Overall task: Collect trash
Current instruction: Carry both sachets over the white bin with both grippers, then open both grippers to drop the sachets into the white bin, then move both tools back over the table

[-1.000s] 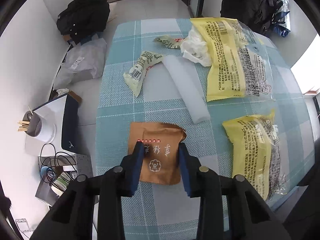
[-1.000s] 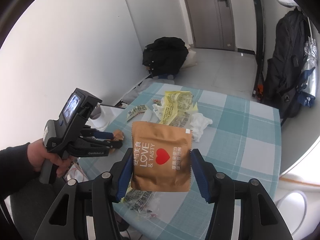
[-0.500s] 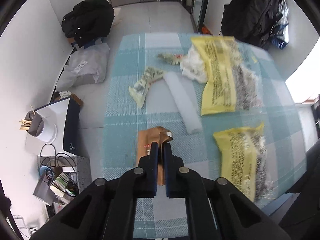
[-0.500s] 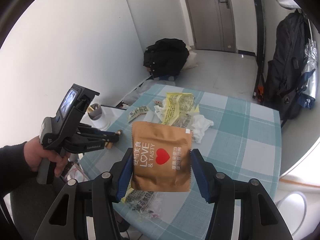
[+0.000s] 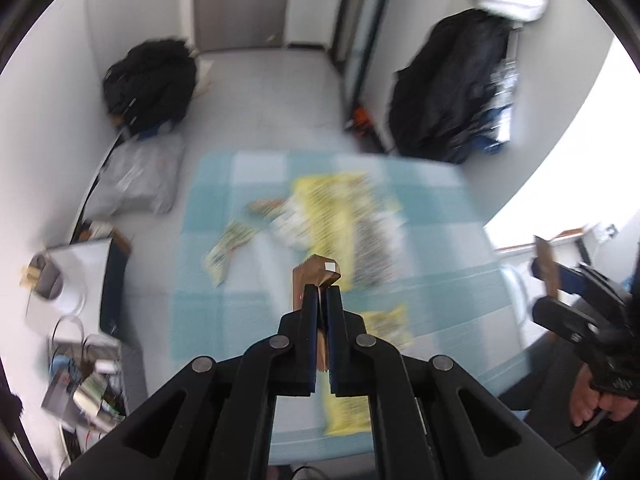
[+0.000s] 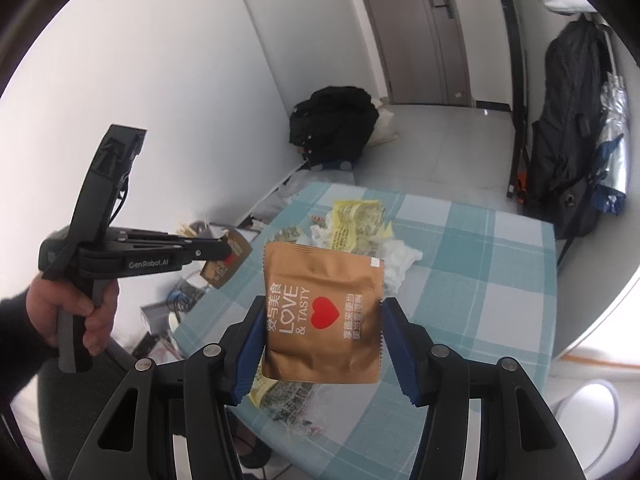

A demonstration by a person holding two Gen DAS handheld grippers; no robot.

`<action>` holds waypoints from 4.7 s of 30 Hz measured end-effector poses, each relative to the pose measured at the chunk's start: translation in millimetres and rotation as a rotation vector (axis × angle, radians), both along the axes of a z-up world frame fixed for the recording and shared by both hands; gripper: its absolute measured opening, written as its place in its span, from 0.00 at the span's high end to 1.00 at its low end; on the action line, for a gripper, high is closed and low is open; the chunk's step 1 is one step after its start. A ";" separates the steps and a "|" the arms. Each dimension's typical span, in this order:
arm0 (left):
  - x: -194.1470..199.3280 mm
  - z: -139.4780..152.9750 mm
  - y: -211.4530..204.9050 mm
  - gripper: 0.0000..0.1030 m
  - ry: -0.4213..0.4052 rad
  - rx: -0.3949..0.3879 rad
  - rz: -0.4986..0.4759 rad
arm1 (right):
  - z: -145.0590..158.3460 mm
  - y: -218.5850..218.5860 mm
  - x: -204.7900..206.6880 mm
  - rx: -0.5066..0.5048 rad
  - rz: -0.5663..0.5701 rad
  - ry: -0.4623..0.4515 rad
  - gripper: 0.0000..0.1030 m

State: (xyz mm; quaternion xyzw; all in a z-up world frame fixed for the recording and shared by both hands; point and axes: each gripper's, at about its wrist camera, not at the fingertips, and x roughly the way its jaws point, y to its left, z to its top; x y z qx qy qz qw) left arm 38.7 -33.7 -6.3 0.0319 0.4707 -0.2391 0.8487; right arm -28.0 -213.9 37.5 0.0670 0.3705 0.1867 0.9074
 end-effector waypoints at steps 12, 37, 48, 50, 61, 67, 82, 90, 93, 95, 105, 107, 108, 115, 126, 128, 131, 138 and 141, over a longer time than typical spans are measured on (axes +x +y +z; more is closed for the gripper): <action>-16.2 76.7 -142.7 1.00 -0.059 -0.228 -0.270 | 113.8 -149.1 -39.6 0.003 -0.269 -0.170 0.46; 2.2 -134.0 -427.9 1.00 0.480 -0.149 -0.607 | -111.8 -393.3 -110.3 0.126 -0.789 0.290 0.46; 3.9 -215.5 -465.6 1.00 0.663 -0.027 -0.577 | -234.6 -392.6 -79.5 0.175 -0.761 0.517 0.46; 6.7 -217.5 -467.4 0.99 0.674 -0.018 -0.562 | -251.8 -392.2 -73.7 0.181 -0.756 0.552 0.44; 8.3 -231.7 -476.9 0.83 0.735 0.019 -0.508 | -283.6 -392.4 -47.0 0.213 -0.768 0.633 0.37; -4.5 -235.4 -480.0 0.69 0.762 0.054 -0.527 | -288.0 -405.4 -56.4 0.224 -0.776 0.636 0.28; -24.3 -143.5 -456.9 0.48 0.344 0.157 -0.570 | -223.7 -415.3 -101.6 0.225 -0.869 0.517 0.23; -31.6 -75.9 -412.1 0.34 0.130 0.121 -0.463 | -132.5 -409.4 -115.4 0.144 -0.896 0.340 0.21; -29.4 -47.7 -392.9 0.31 0.050 0.086 -0.414 | -95.2 -399.4 -118.1 0.087 -0.916 0.271 0.16; -26.5 -27.9 -375.6 0.25 -0.012 0.072 -0.363 | -71.3 -389.5 -118.3 0.057 -0.916 0.215 0.13; -25.8 53.6 -286.3 0.11 -0.220 -0.033 -0.170 | 47.5 -311.6 -113.8 -0.013 -0.765 -0.081 0.10; -27.7 65.9 -265.9 0.09 -0.259 -0.041 -0.127 | 66.4 -290.7 -111.9 -0.018 -0.717 -0.141 0.09; -29.0 70.5 -255.8 0.08 -0.276 -0.044 -0.108 | 74.1 -278.5 -110.9 -0.024 -0.696 -0.172 0.08; -25.4 94.6 -171.2 0.03 -0.382 -0.062 0.075 | 103.0 -196.7 -91.1 -0.047 -0.560 -0.304 0.06; -32.6 95.5 -67.5 0.03 -0.478 -0.030 0.257 | 93.9 -93.7 -58.6 -0.016 -0.362 -0.353 0.04; -32.8 89.9 -53.0 0.03 -0.479 -0.024 0.285 | 92.3 -75.2 -56.5 -0.023 -0.335 -0.357 0.04; -30.1 75.9 -27.2 0.03 -0.442 -0.040 0.328 | 84.5 -49.8 -51.2 -0.034 -0.290 -0.346 0.03; -23.0 34.9 15.9 0.03 -0.368 -0.038 0.396 | 54.7 -7.6 -33.5 -0.054 -0.200 -0.248 0.03; -16.9 19.1 29.6 0.03 -0.324 -0.041 0.409 | 37.3 3.4 -28.0 -0.065 -0.183 -0.202 0.03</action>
